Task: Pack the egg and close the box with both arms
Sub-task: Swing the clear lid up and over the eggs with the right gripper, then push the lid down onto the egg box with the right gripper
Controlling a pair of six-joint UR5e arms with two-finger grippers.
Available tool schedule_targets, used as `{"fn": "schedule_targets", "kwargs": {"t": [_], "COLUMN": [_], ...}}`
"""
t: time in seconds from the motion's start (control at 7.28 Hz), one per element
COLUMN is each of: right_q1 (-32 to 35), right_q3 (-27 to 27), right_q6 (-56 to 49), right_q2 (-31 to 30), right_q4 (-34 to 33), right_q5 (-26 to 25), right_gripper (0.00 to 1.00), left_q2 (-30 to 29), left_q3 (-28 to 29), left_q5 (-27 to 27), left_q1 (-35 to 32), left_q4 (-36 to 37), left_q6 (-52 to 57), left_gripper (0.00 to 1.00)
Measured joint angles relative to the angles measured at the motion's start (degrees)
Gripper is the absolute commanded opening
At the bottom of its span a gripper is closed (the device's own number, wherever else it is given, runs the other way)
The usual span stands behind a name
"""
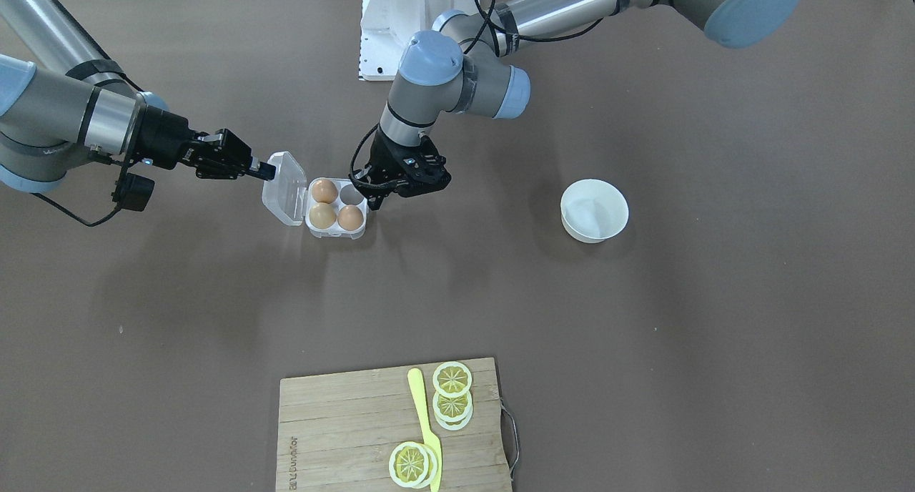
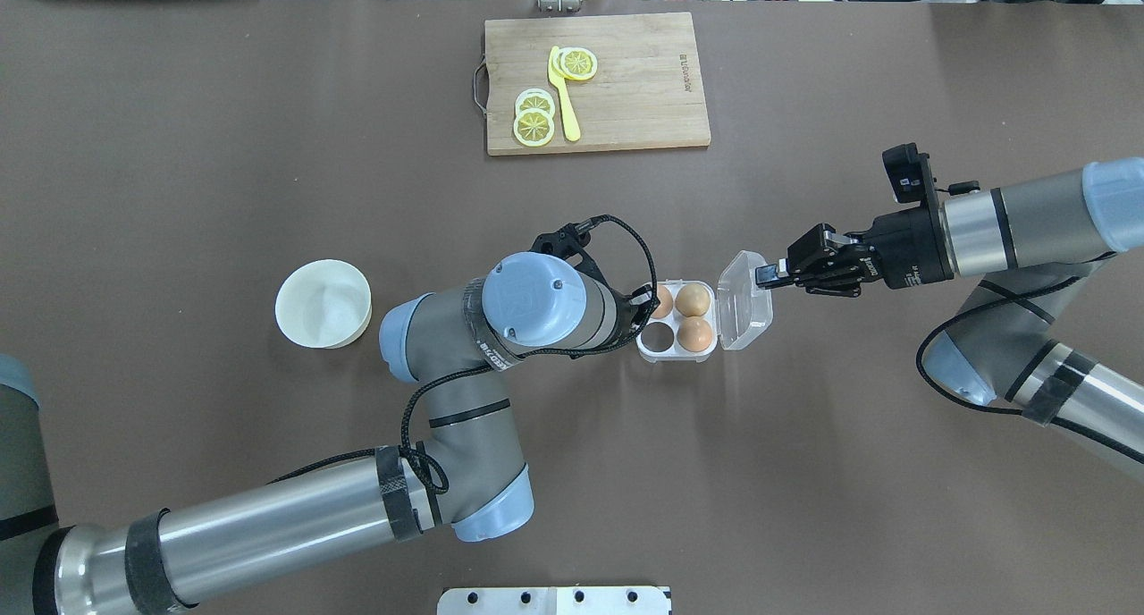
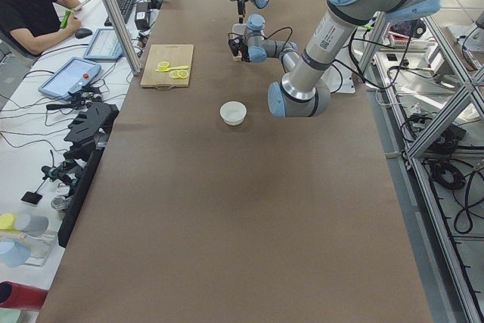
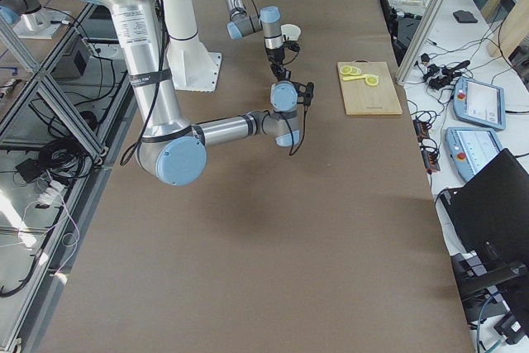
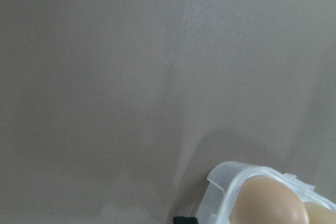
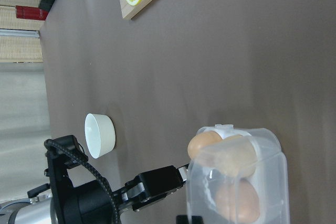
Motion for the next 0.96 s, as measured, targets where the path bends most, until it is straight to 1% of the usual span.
{"fn": "schedule_targets", "kwargs": {"t": [0.55, 0.96], "right_q1": [-0.16, -0.23], "right_q3": [2.74, 3.05], "right_q6": [-0.05, -0.03], "right_q2": [1.43, 2.13], "right_q4": [-4.45, -5.71], "right_q5": [0.0, 0.0], "right_gripper": [0.0, 0.0], "left_q2": [0.39, 0.4], "left_q3": [0.07, 0.03], "left_q5": [-0.03, -0.05], "left_q1": [0.0, 0.02], "left_q4": [-1.37, -1.51], "left_q6": [-0.48, -0.74], "left_gripper": [0.0, 0.0]}}
